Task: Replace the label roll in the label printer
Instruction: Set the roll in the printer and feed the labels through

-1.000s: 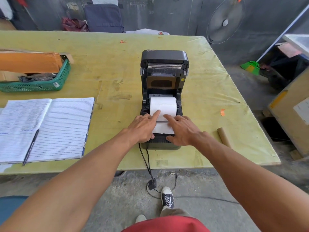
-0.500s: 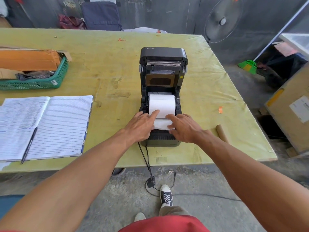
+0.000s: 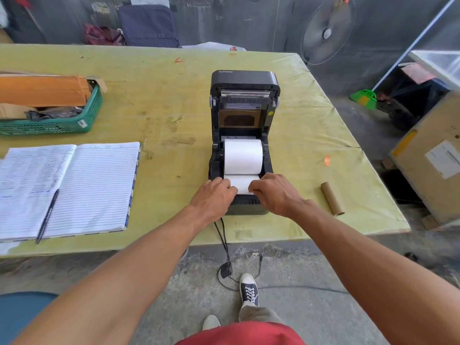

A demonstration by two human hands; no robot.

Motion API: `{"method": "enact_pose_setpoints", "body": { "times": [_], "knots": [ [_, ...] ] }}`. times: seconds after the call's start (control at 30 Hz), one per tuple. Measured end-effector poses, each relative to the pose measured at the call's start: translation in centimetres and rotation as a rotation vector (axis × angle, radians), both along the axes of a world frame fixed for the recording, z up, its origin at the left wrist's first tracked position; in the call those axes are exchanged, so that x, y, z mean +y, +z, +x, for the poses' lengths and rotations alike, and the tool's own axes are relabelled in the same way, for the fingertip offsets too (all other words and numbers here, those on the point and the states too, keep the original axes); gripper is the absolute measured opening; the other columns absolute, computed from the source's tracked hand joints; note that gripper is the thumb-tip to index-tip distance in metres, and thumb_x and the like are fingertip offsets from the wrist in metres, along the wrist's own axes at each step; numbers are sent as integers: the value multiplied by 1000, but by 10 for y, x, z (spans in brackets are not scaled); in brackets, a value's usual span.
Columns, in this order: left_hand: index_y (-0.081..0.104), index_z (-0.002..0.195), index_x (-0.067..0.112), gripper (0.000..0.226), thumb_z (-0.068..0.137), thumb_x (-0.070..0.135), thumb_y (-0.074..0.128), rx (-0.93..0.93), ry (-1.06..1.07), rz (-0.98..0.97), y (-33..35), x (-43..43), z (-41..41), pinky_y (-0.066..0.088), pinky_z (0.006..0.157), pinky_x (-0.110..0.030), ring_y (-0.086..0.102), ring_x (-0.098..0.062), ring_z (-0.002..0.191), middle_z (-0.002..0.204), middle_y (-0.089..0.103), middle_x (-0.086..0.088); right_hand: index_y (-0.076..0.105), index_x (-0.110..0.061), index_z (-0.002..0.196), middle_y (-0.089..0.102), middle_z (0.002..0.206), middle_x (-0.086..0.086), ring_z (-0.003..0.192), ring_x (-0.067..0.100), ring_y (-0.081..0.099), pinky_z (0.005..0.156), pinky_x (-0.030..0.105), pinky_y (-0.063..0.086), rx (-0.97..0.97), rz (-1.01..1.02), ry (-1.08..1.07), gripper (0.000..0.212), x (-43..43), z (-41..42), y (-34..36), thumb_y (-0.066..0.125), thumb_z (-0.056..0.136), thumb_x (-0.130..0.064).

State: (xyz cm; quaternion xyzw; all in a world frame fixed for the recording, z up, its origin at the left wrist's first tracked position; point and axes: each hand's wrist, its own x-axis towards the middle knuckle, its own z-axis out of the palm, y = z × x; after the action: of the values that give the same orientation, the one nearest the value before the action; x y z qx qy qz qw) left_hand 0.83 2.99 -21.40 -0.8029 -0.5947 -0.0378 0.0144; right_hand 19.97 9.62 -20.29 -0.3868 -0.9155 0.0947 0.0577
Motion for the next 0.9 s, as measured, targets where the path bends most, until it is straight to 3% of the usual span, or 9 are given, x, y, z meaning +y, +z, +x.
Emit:
{"method": "enact_pose_setpoints", "body": {
  "times": [0.23, 0.33, 0.43, 0.5, 0.6, 0.7, 0.8, 0.83, 0.9],
  "knots": [
    [67, 96, 6, 29, 85, -9, 45, -17, -12, 5, -1, -16, -6, 31, 60, -30, 44, -19, 69, 75, 51, -5, 73, -15, 105, 73, 82, 10, 77, 29, 63, 76, 39, 51, -36, 64, -16, 26, -18, -1, 4, 49, 98, -8],
    [65, 94, 8, 20, 88, 1, 48, -43, -11, 46, -5, -22, -3, 37, 64, -31, 50, -21, 74, 85, 61, -6, 72, -16, 107, 72, 83, 10, 80, 30, 62, 79, 41, 50, -55, 56, -12, 25, -28, 2, 5, 50, 97, -9],
    [58, 118, 6, 27, 93, 12, 52, -72, -28, 58, -11, -26, 3, 51, 82, -39, 60, -26, 97, 112, 64, -12, 72, -16, 109, 73, 87, 12, 83, 31, 63, 76, 41, 52, -42, 16, -7, 25, -35, 4, 7, 51, 98, -9],
    [45, 137, 2, 43, 95, 9, 49, -56, -41, 55, -14, -25, 9, 48, 97, -41, 57, -29, 114, 130, 58, -15, 72, -15, 110, 74, 89, 11, 82, 29, 64, 74, 40, 53, -45, -14, 8, 24, -38, 5, 11, 51, 98, -9],
    [43, 138, 1, 42, 96, 3, 39, -7, -39, 64, -16, -23, 17, 42, 105, -40, 52, -29, 123, 136, 54, -17, 70, -14, 108, 76, 88, 6, 75, 27, 67, 68, 35, 53, -86, -60, 36, 22, -38, 8, 14, 51, 98, -7],
    [47, 134, 1, 39, 97, 4, 35, 17, -25, 67, -16, -23, 22, 38, 109, -39, 49, -29, 126, 138, 53, -19, 62, -15, 124, 76, 108, 4, 92, 26, 69, 77, 34, 53, -109, -109, 19, 27, -34, 12, 13, 58, 97, -15],
    [40, 141, 0, 45, 96, 3, 34, 17, -12, 54, -18, -28, 26, 31, 114, -39, 40, -32, 136, 146, 43, -23, 39, -14, 148, 52, 146, 7, 126, 30, 51, 100, 45, 46, -246, -106, 1, 67, -32, 14, 11, 68, 92, -35],
    [38, 143, 0, 47, 96, 3, 34, 16, -10, 43, -19, -30, 26, 28, 116, -39, 38, -32, 138, 148, 40, -24, 35, -13, 150, 43, 153, 7, 130, 32, 45, 102, 47, 45, -298, -85, 0, 69, -33, 13, 9, 66, 93, -36],
    [35, 145, 2, 51, 95, 2, 34, 10, 0, 25, -18, -31, 27, 25, 118, -40, 35, -30, 140, 151, 37, -22, 43, -13, 141, 44, 150, 7, 128, 32, 44, 98, 49, 46, -344, -38, 27, 47, -35, 12, 7, 57, 99, -31]
  ]
}}
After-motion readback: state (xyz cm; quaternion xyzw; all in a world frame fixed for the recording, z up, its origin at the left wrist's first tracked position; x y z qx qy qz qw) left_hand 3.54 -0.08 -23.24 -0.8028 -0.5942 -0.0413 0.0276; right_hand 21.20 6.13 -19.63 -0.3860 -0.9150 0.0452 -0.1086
